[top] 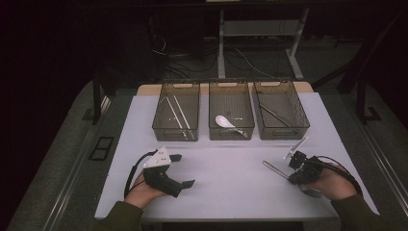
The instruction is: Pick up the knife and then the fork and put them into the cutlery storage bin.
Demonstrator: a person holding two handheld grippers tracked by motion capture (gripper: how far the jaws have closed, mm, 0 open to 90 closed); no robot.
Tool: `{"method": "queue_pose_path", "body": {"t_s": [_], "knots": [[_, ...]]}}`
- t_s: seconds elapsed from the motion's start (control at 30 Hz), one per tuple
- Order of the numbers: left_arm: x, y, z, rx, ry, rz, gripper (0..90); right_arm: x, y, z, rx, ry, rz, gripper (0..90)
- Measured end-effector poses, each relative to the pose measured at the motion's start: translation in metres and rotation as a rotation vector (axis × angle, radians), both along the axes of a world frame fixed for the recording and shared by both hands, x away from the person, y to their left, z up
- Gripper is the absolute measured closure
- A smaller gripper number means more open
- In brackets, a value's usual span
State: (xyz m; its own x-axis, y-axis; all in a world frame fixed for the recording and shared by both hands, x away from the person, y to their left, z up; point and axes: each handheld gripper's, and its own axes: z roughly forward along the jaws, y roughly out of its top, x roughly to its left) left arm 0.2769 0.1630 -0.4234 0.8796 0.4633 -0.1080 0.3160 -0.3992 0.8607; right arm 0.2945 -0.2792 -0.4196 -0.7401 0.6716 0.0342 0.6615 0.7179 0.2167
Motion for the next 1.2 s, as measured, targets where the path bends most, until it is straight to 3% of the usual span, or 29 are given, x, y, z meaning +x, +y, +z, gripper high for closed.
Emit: {"method": "queue_pose_path", "body": {"t_s": [0.57, 0.8, 1.2], "knots": [[0.000, 0.000, -0.001, 0.002, 0.002, -0.002, 0.0, 0.007, -0.021, 0.019, 0.087, -0.060, -0.049, 83.8], [0.001, 0.000, 0.000, 0.001, 0.001, -0.002, 0.0, 0.009, -0.030, 0.031, 0.129, -0.106, -0.075, 83.8], [0.000, 0.000, -0.001, -0.001, 0.007, 0.002, 0.0, 0.015, -0.038, 0.046, 0.163, -0.143, -0.090, 83.8]]}}
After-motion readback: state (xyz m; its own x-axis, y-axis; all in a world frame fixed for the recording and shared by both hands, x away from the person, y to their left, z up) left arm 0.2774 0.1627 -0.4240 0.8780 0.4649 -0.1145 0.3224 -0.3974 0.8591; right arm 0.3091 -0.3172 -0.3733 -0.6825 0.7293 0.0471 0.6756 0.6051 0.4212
